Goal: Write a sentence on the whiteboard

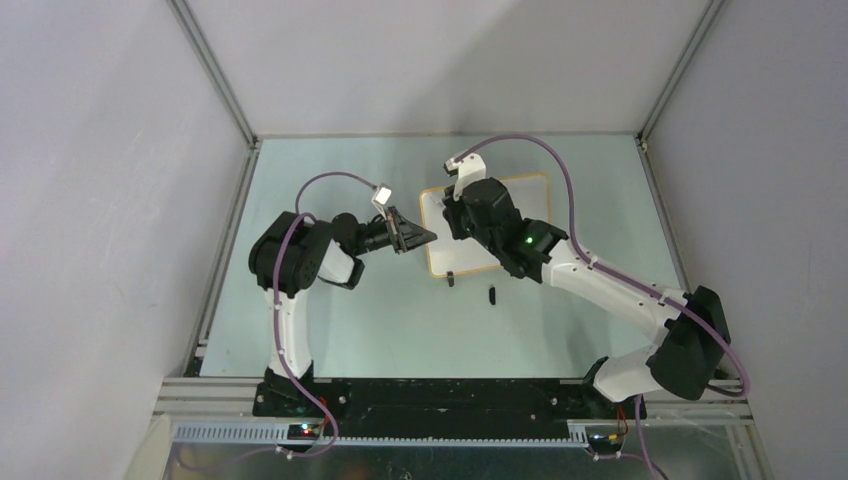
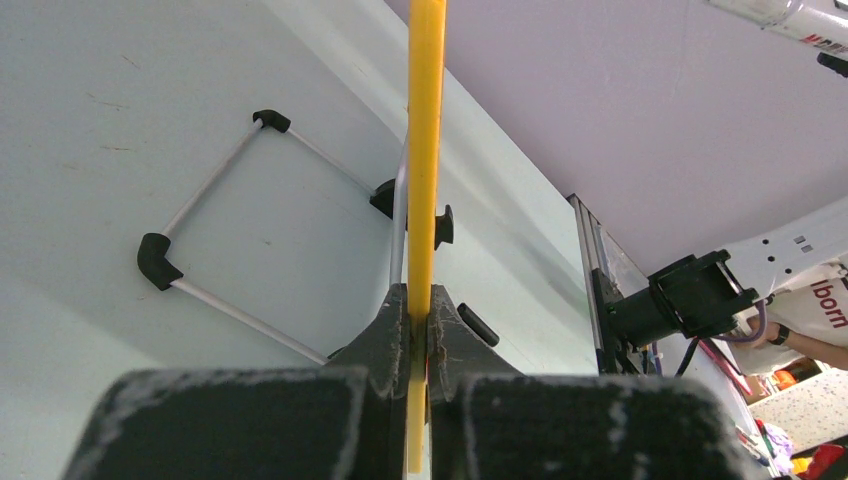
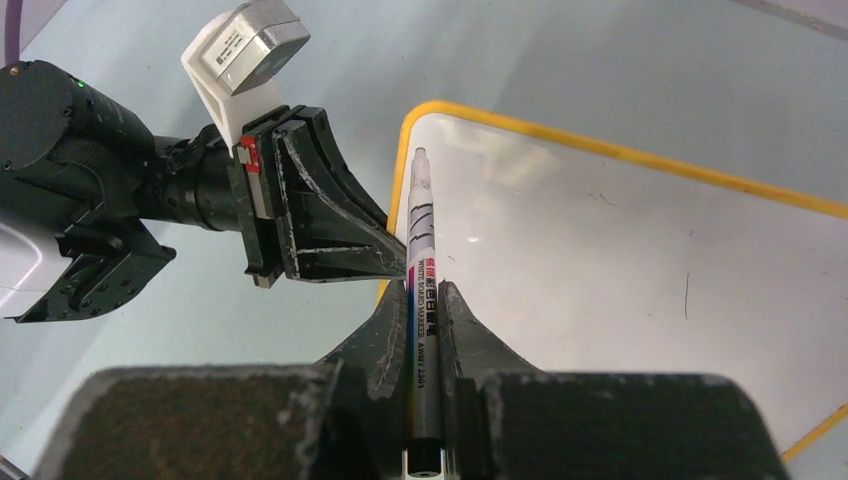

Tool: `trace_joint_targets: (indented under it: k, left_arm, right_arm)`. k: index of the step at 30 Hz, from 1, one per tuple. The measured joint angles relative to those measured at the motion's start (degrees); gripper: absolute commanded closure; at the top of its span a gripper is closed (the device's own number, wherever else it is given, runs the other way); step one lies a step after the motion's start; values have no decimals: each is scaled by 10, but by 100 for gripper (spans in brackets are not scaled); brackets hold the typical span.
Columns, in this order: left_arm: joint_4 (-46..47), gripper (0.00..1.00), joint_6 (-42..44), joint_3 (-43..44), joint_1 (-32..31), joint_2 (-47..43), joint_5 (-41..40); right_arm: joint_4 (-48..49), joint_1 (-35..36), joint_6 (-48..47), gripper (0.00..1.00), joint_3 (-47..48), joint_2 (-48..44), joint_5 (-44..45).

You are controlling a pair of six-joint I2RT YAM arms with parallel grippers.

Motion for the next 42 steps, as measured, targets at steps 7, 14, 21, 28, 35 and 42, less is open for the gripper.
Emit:
trace_joint_targets:
  k: [7, 14, 21, 28, 35, 42]
  left_arm:
    - [0, 100, 0, 0, 0, 0, 0]
    - [0, 100, 0, 0, 0, 0, 0]
    - [0, 100, 0, 0, 0, 0, 0]
    - [0, 100, 0, 0, 0, 0, 0]
    - [0, 100, 0, 0, 0, 0, 0]
    - [0, 100, 0, 0, 0, 0, 0]
  right_arm:
    - [-1, 0, 0, 100, 2, 6, 0]
    - [-2, 0, 0, 100, 2, 12, 0]
    - [-1, 0, 0, 100, 2, 22, 0]
    - [2, -1, 2, 100, 2, 28, 3]
    - [8, -3, 11, 100, 2, 38, 17]
    - [12, -3, 11, 100, 3, 49, 27]
